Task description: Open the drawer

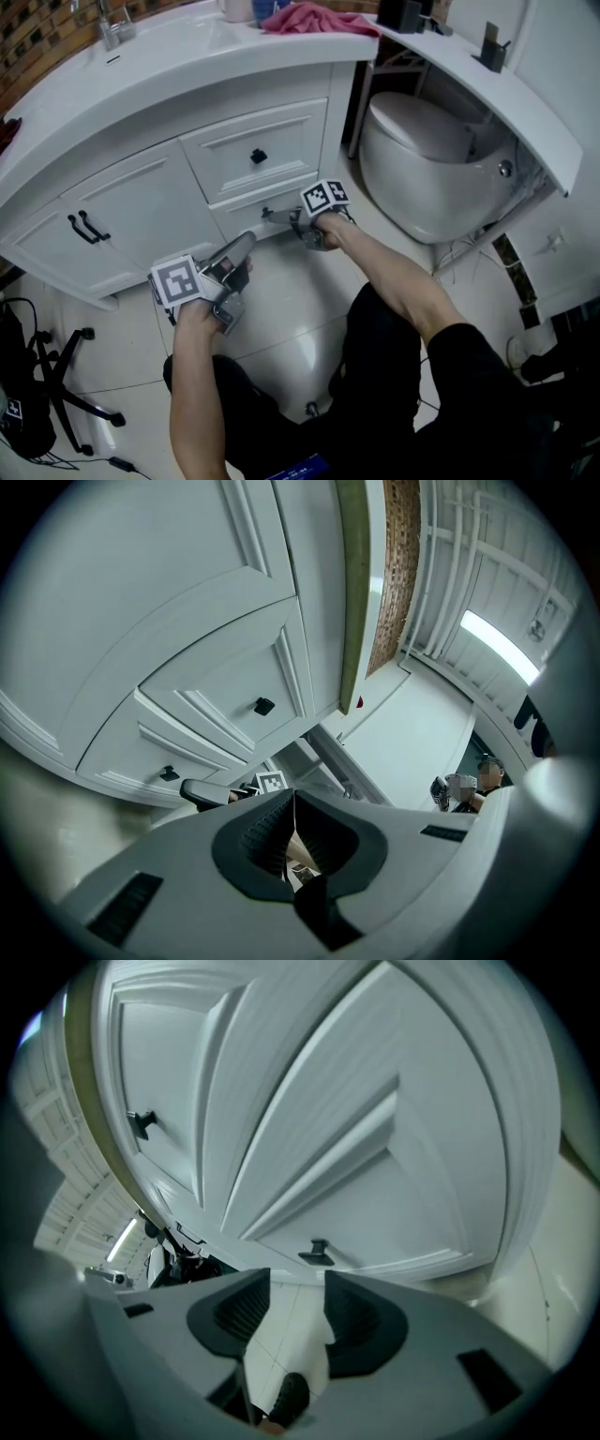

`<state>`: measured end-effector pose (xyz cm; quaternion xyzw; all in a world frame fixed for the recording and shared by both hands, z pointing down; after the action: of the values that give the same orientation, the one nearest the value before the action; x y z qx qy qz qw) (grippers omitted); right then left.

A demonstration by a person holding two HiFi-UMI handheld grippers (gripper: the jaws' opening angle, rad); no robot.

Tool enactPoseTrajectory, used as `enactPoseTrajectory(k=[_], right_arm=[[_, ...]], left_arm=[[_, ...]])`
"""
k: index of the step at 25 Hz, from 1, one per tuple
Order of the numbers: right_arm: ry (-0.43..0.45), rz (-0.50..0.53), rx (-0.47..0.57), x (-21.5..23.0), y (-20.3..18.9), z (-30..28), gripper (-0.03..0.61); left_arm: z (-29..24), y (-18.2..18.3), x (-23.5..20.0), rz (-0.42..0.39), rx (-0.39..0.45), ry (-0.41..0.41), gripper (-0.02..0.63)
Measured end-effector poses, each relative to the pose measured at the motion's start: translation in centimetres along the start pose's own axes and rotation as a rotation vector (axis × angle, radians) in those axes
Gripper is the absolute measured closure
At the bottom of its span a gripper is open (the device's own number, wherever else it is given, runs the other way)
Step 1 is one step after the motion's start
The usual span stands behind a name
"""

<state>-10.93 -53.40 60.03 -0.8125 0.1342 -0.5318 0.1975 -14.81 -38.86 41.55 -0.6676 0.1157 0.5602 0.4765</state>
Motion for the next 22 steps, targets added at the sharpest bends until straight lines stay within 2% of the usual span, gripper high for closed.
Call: enactPoseTrajectory(k=[3,9,12,14,17,22], right_arm=[[0.012,-0.047,0.037,0.5,1.0,-0.6,0.351],[-0.023,-0.114,0.049,2.4,1.1,-2.3,0.351],[-0.010,-0.143,0.052,2.8,1.4,-2.7,0.350],[-0.003,-0.129,0.031,2.7,1.2,-3.0,0.350],[-0.024,-0.056,-0.012,2.4,0.6,-3.6,0.354],[0.042,-0.150,0.026,2.4,1.5,-3.7,0.348]], left_arm=[[-0.5,0.2,0.2,-0.052,-0.026,-0.001,0.623],[-0.1,0.4,-1.0,-0.024,-0.007,0.019,0.623],[0.3,1.2,-1.2,-0.061,-0.002,0.034,0.623],[0.4,1.5,-1.3,-0.056,0.004,0.034,0.623],[0.2,1.7,-1.5,-0.050,0.008,0.027,0.623],[-0.4,1.7,-1.7,-0.048,0.001,0.027,0.623]])
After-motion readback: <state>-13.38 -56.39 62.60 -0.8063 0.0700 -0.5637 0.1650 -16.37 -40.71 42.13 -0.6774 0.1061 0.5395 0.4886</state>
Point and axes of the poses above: the fingertips, and each gripper's own axes: z backward along the fingers, x to its right, y out of its top, the point moved 1 cm from there along z, backward along the fingers, and after that the axes turned 9 degrees about x, right-handed, at the moved point
